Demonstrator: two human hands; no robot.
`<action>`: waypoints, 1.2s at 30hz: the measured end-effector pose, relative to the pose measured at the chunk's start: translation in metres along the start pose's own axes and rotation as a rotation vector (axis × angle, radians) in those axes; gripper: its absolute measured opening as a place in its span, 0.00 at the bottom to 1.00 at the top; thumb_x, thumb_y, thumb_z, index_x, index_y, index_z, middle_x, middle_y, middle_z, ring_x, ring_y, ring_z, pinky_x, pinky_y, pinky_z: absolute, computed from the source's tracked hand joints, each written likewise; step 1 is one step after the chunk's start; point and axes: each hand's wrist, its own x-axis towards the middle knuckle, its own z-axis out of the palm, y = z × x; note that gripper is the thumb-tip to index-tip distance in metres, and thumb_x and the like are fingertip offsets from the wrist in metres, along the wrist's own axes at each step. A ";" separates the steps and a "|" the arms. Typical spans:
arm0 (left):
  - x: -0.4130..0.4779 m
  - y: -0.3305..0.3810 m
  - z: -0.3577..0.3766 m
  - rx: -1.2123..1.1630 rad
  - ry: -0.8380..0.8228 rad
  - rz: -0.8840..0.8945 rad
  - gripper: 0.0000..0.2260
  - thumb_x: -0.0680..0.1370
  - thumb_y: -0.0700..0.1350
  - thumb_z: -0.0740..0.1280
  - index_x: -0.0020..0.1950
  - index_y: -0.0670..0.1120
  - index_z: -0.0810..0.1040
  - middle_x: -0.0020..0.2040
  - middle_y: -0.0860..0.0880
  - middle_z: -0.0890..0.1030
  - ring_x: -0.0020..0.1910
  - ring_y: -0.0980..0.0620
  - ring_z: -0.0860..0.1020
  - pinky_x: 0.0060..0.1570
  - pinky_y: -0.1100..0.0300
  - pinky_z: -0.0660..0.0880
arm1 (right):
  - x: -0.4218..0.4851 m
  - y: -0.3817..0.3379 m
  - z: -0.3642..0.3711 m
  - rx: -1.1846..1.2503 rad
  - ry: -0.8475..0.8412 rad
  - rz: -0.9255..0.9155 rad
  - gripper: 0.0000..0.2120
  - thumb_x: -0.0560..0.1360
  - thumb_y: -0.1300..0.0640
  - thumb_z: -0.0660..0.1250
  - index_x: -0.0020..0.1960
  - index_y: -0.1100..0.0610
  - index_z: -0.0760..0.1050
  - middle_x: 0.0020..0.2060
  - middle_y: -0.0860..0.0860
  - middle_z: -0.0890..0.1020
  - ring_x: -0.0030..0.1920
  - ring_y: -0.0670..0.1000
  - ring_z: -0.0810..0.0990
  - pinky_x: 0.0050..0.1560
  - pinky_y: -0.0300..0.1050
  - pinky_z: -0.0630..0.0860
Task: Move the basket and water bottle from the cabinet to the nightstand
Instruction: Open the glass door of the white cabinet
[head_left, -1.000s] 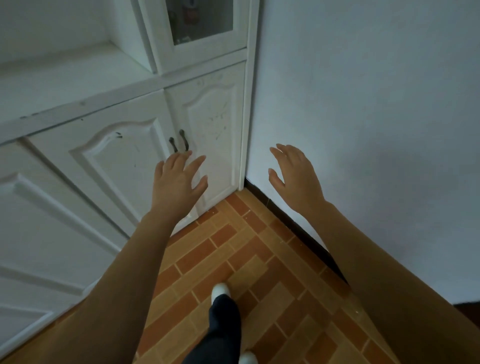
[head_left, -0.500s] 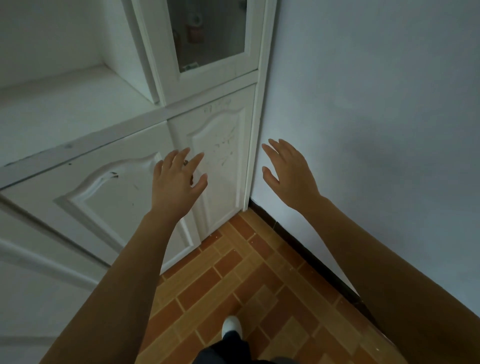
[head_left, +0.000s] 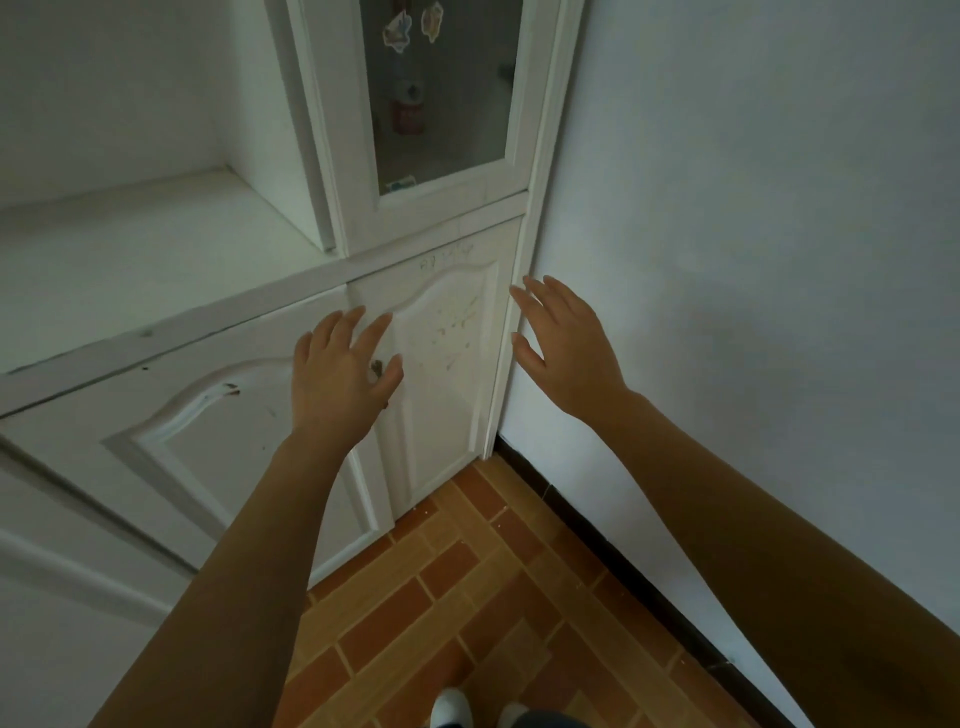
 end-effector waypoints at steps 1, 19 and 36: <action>0.003 -0.001 -0.002 0.007 0.015 0.003 0.22 0.77 0.52 0.62 0.69 0.47 0.67 0.70 0.41 0.68 0.70 0.40 0.63 0.68 0.42 0.58 | 0.004 -0.001 -0.001 0.010 0.010 -0.007 0.24 0.76 0.50 0.54 0.68 0.61 0.66 0.67 0.60 0.72 0.70 0.61 0.67 0.69 0.56 0.64; 0.080 0.012 -0.106 0.246 0.267 -0.021 0.24 0.77 0.53 0.61 0.71 0.48 0.63 0.70 0.42 0.67 0.69 0.41 0.64 0.67 0.41 0.61 | 0.095 -0.020 -0.069 0.064 0.237 -0.206 0.23 0.79 0.51 0.56 0.72 0.56 0.59 0.72 0.55 0.64 0.73 0.56 0.59 0.73 0.53 0.57; 0.129 0.011 -0.146 0.333 0.313 -0.100 0.24 0.77 0.52 0.61 0.71 0.47 0.62 0.71 0.41 0.66 0.70 0.40 0.63 0.68 0.42 0.61 | 0.167 -0.031 -0.111 0.070 0.324 -0.348 0.22 0.79 0.54 0.56 0.71 0.58 0.61 0.71 0.56 0.66 0.73 0.57 0.60 0.71 0.52 0.58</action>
